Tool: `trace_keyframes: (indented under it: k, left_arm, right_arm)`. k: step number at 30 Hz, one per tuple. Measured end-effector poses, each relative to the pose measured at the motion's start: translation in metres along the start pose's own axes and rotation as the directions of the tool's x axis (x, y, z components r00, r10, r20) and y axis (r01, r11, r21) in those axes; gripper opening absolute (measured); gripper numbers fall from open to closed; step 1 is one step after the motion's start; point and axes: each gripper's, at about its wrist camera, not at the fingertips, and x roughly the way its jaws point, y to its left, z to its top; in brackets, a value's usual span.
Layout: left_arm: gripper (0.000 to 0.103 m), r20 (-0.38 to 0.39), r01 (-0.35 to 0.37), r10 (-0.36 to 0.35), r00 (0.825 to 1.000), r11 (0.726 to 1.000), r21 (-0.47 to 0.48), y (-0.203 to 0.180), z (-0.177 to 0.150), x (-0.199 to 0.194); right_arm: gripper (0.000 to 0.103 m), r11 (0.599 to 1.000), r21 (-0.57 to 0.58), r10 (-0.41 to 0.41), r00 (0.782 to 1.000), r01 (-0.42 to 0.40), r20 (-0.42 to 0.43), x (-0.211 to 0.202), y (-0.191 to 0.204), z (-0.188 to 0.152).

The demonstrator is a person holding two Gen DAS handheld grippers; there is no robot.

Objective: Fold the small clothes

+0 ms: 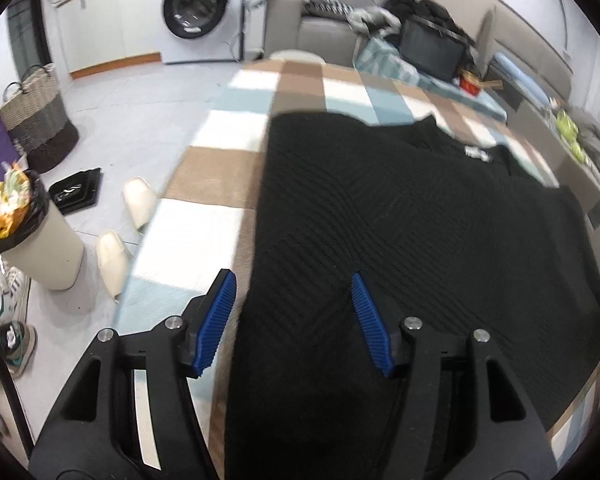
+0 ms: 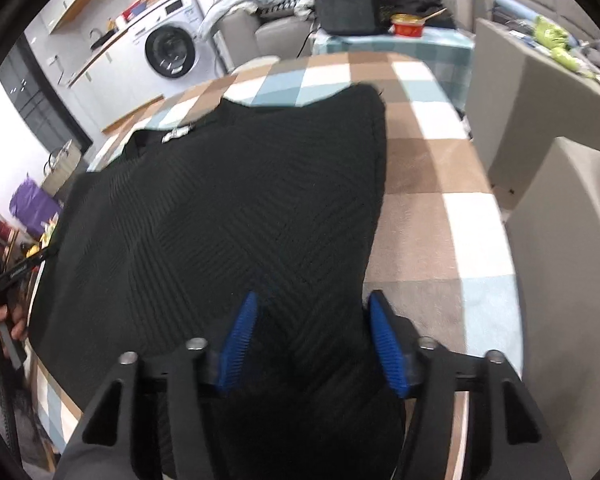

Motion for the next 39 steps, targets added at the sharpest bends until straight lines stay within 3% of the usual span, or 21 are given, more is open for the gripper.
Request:
trace_keyframes:
  k: [4,9,12,16,21,24,28,34,36,39]
  left_arm:
    - [0.076,0.049,0.001,0.0,0.999,1.0,-0.029,-0.001,-0.012,-0.033]
    - [0.081,0.05,0.062,-0.062,0.997,0.998,-0.003,-0.029,-0.041,-0.06]
    - [0.081,0.027,0.105,-0.106,0.994,0.994,0.011,-0.047,-0.056,-0.061]
    - [0.081,-0.019,0.135,-0.134,0.991,0.989,0.068,-0.074,-0.078,-0.057]
    - [0.081,-0.04,0.105,-0.099,0.994,0.981,0.162,-0.095,-0.1,-0.052]
    - [0.081,-0.039,0.087,-0.081,0.996,0.977,0.196,-0.099,-0.104,-0.052]
    - [0.082,-0.039,0.078,-0.071,0.997,0.979,0.19,-0.102,-0.102,-0.05]
    - [0.083,-0.032,0.083,-0.078,0.996,0.978,0.193,-0.1,-0.1,-0.047]
    - [0.083,-0.03,0.092,-0.087,0.996,0.976,0.198,-0.098,-0.1,-0.046]
    - [0.083,-0.03,0.102,-0.098,0.995,0.975,0.197,-0.094,-0.099,-0.046]
  right_arm:
    - [0.089,1.0,-0.004,-0.024,0.997,0.024,0.068,-0.022,0.008,-0.01]
    - [0.089,0.999,-0.053,0.013,0.998,-0.009,0.066,-0.032,0.037,-0.029]
    - [0.089,0.993,-0.104,0.052,0.998,-0.047,0.044,-0.027,0.059,-0.038]
    - [0.089,0.985,-0.167,0.045,0.999,-0.039,0.029,-0.016,0.079,-0.05]
    - [0.075,0.978,-0.208,0.016,0.999,-0.009,0.03,-0.012,0.079,-0.062]
    - [0.074,0.982,-0.19,0.004,0.999,0.004,0.043,-0.019,0.076,-0.063]
    - [0.071,0.981,-0.191,0.053,0.995,-0.036,0.085,-0.029,0.09,-0.053]
    - [0.04,0.977,-0.208,0.067,0.996,-0.054,0.057,0.007,0.125,-0.03]
    - [0.038,0.978,-0.207,0.039,0.999,-0.031,0.031,0.021,0.126,-0.028]
    - [0.038,0.972,-0.229,0.058,0.997,-0.045,0.048,0.015,0.114,-0.036]
